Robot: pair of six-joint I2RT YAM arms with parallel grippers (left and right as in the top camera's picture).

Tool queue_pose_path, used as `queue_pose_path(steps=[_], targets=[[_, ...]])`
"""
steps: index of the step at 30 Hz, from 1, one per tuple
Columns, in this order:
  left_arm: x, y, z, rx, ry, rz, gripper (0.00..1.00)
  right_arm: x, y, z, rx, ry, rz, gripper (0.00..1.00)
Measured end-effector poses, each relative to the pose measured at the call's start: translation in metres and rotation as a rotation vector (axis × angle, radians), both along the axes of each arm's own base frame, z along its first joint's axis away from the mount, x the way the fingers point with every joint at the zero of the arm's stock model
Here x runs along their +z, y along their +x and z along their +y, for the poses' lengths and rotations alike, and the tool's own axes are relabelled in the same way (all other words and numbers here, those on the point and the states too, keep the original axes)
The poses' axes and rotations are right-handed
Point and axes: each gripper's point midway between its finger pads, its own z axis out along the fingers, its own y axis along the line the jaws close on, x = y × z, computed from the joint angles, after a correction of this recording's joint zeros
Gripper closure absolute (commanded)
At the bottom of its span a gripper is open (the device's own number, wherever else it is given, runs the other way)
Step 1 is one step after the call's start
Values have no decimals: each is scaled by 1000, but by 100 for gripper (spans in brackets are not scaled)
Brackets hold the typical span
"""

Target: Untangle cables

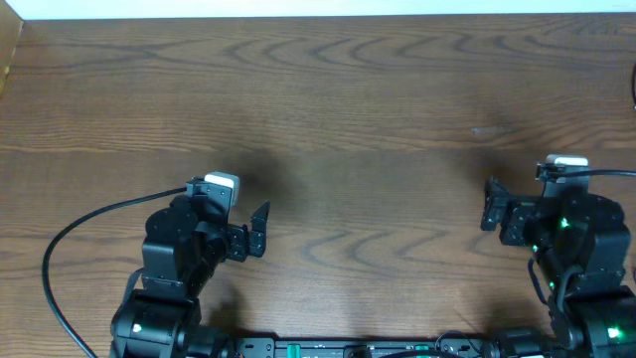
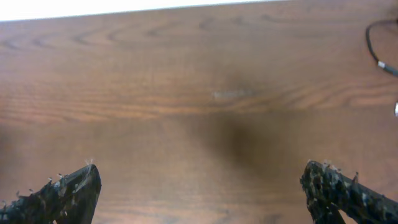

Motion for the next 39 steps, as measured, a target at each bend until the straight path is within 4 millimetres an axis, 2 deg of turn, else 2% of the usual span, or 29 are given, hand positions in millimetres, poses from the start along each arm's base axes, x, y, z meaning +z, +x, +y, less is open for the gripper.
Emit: queue_pose_path(steps=[4, 24, 30, 39], targets=[[-4, 1, 0, -4, 8, 13, 0, -14, -1, -2, -7, -10, 40, 1], [-49, 14, -3, -6, 44, 201, 0, -24, -9, -8, -35, -33, 93, 1], [-34, 27, -11, -34, 8, 123, 0, -25, -9, -8, -38, -28, 95, 1], [1, 21, -14, -56, -28, -16, 0, -39, -22, -9, -38, -33, 175, 1]])
